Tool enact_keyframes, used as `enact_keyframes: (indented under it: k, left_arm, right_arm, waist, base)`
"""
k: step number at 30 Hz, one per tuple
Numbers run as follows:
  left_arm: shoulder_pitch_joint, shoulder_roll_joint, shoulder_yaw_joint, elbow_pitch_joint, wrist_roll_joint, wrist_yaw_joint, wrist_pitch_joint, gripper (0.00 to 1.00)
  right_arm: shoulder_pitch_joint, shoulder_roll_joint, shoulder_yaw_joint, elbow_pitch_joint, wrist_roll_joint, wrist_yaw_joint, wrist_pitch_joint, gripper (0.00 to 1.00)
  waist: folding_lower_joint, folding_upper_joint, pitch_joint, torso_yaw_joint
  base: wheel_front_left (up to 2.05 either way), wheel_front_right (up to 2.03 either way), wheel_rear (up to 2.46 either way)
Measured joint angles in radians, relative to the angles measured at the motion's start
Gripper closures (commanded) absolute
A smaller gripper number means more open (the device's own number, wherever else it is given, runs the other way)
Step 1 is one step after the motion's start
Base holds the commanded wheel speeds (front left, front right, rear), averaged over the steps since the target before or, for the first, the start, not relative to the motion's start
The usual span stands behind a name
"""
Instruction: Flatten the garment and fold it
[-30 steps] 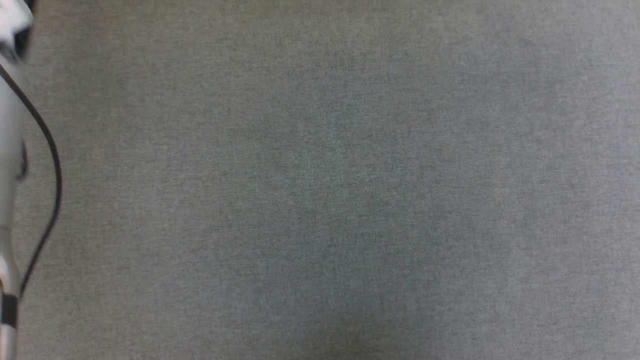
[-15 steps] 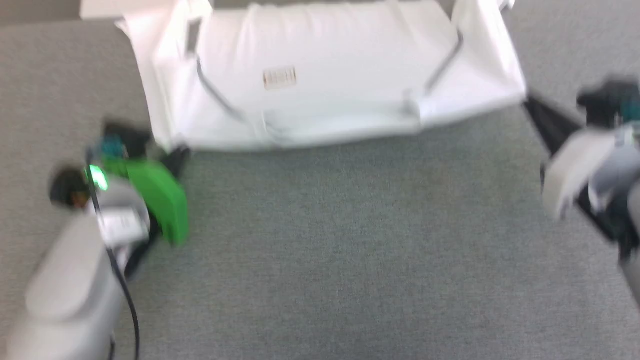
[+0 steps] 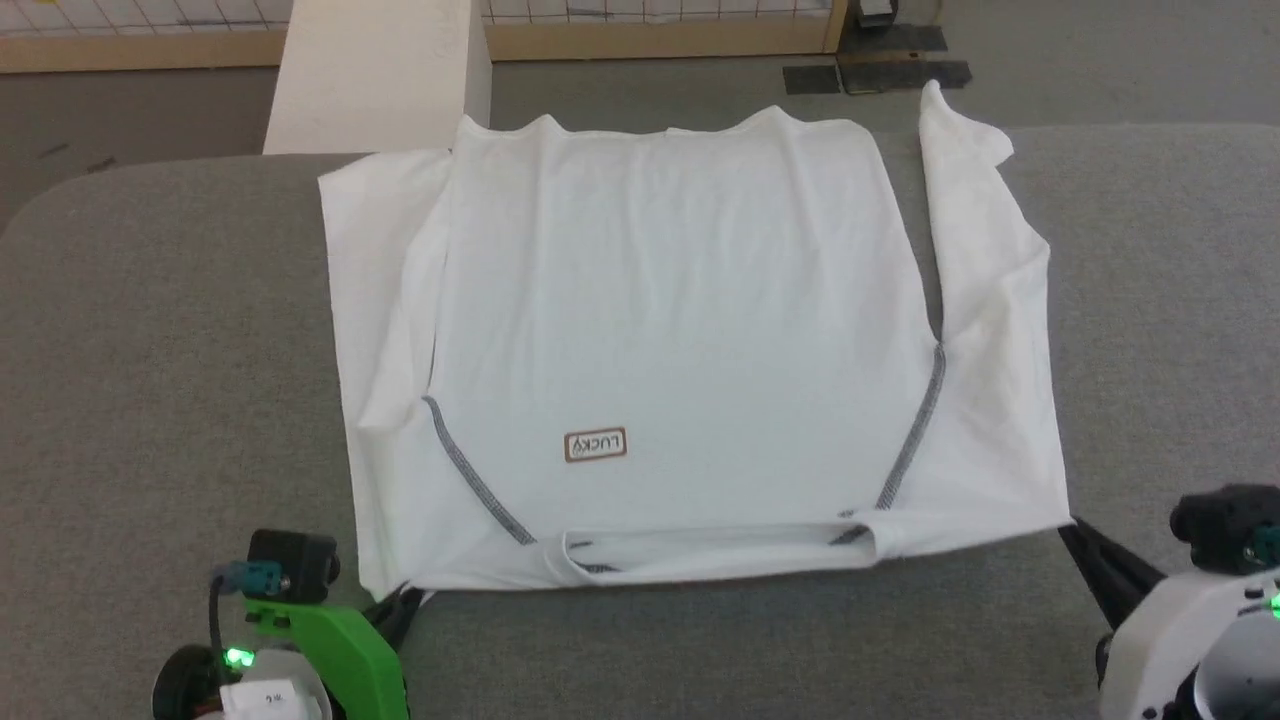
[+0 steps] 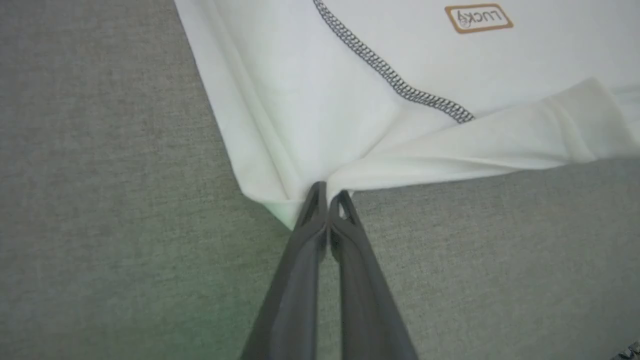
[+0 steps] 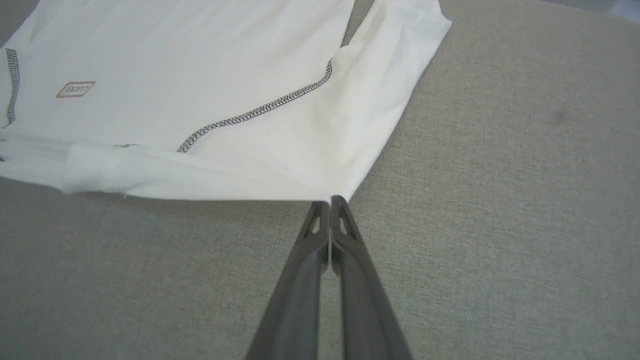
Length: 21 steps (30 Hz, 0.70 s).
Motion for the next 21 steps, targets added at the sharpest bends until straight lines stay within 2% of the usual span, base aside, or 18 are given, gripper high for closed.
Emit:
enact_keyframes:
  k: [4, 12, 17, 18, 19, 20, 21]
  left_arm:
    - [0.060, 0.002, -0.008, -0.027, -0.020, 0.022, 0.021, 1.00]
    - [0.151, 0.001, -0.025, -0.048, -0.043, 0.053, 0.051, 1.00]
    - [0.153, -0.016, -0.042, -0.031, -0.042, 0.053, 0.044, 1.00]
    - [0.153, -0.022, -0.043, -0.026, -0.041, 0.057, 0.034, 0.56]
    - [0.153, -0.034, -0.044, -0.019, -0.040, 0.063, 0.025, 0.21]
    - [0.153, -0.042, -0.045, -0.013, -0.042, 0.062, 0.022, 0.00]
    - [0.153, -0.047, -0.045, -0.007, -0.044, 0.062, 0.020, 0.00]
  right_arm:
    - [0.099, 0.052, -0.051, -0.031, 0.000, 0.000, 0.070, 1.00]
    - [0.251, 0.157, -0.126, -0.080, -0.037, 0.000, 0.288, 1.00]
    - [0.262, 0.184, -0.103, -0.046, -0.061, -0.001, 0.301, 1.00]
    - [0.262, 0.187, -0.096, -0.035, -0.061, -0.002, 0.297, 1.00]
    - [0.262, 0.192, -0.088, -0.022, -0.062, -0.002, 0.286, 1.00]
    - [0.262, 0.194, -0.083, -0.015, -0.065, -0.002, 0.267, 0.23]
    - [0.262, 0.194, -0.080, -0.009, -0.066, -0.002, 0.256, 0.00]
  waist:
    - [0.0000, 0.0000, -0.012, 0.021]
    - [0.0000, 0.0000, -0.028, 0.039]
    - [0.0000, 0.0000, -0.032, 0.039]
    - [0.0000, 0.0000, -0.033, 0.038]
    - [0.0000, 0.0000, -0.037, 0.039]
    - [0.0000, 0.0000, -0.041, 0.039]
    - [0.0000, 0.0000, -0.045, 0.039]
  base:
    - [0.00, 0.00, 0.00]
    - [0.00, 0.00, 0.00]
    - [0.00, 0.00, 0.00]
    - [0.00, 0.00, 0.00]
    - [0.00, 0.00, 0.00]
    - [0.00, 0.00, 0.00]
    - [0.00, 0.00, 0.00]
